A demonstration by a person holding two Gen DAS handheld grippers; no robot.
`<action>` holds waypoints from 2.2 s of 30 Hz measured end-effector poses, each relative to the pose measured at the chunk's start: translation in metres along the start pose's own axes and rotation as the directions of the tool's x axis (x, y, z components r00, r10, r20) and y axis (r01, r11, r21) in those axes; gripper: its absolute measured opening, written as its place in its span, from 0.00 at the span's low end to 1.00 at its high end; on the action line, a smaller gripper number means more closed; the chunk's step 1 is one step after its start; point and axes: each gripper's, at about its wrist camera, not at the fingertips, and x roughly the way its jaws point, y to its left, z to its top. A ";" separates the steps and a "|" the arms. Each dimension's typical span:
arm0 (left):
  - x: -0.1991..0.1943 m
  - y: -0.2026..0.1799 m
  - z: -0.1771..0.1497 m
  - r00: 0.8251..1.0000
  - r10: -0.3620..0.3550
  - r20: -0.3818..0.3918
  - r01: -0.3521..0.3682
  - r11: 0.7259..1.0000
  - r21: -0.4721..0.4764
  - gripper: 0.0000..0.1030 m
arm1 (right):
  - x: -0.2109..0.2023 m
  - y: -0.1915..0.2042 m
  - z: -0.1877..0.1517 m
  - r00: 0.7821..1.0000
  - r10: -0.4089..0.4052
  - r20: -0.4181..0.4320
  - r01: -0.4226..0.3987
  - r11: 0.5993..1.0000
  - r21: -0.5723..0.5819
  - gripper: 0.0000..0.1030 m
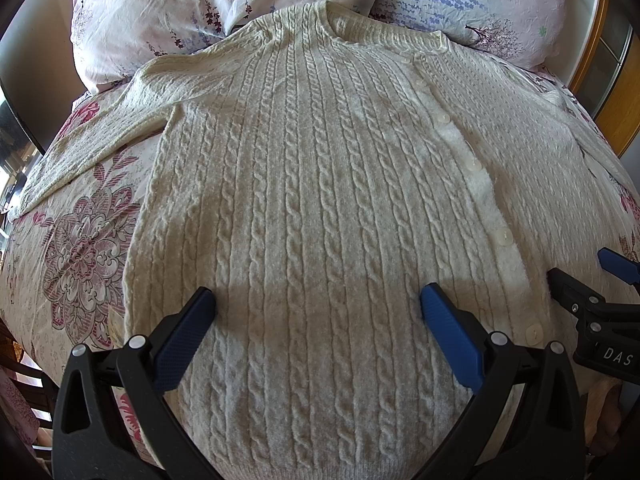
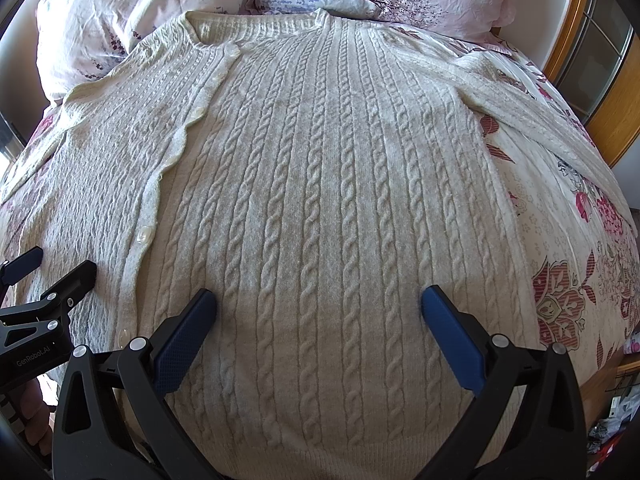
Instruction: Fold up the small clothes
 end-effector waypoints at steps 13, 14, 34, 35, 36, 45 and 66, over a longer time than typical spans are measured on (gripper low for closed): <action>0.000 0.000 0.000 1.000 0.000 0.000 0.000 1.000 0.000 0.98 | 0.000 0.000 0.000 1.000 0.000 0.000 0.000 1.000 0.000 0.99; 0.000 0.000 0.000 1.000 0.000 0.000 0.000 1.000 0.000 0.98 | 0.000 0.000 0.001 1.000 0.000 0.000 0.000 1.000 0.000 0.99; -0.001 0.006 0.005 1.000 -0.022 0.010 0.022 0.999 -0.024 0.98 | -0.010 -0.053 0.024 0.982 0.154 0.111 -0.171 0.971 0.165 0.96; -0.003 0.009 0.005 0.999 -0.032 0.021 0.033 0.999 -0.039 0.98 | -0.013 -0.072 0.029 0.975 0.168 0.145 -0.198 0.954 0.226 0.89; -0.006 0.013 0.007 0.998 -0.050 0.039 0.052 0.997 -0.062 0.98 | -0.015 -0.092 0.034 0.966 0.187 0.178 -0.233 0.929 0.289 0.85; -0.031 0.047 0.031 0.961 -0.110 0.254 0.166 0.963 -0.212 0.98 | 0.012 -0.287 0.037 0.911 0.179 0.373 -0.412 0.460 0.787 0.55; -0.031 0.131 0.042 0.953 -0.065 0.296 0.215 0.834 -0.509 0.98 | 0.018 -0.320 0.061 0.913 0.046 0.406 -0.385 0.429 0.817 0.06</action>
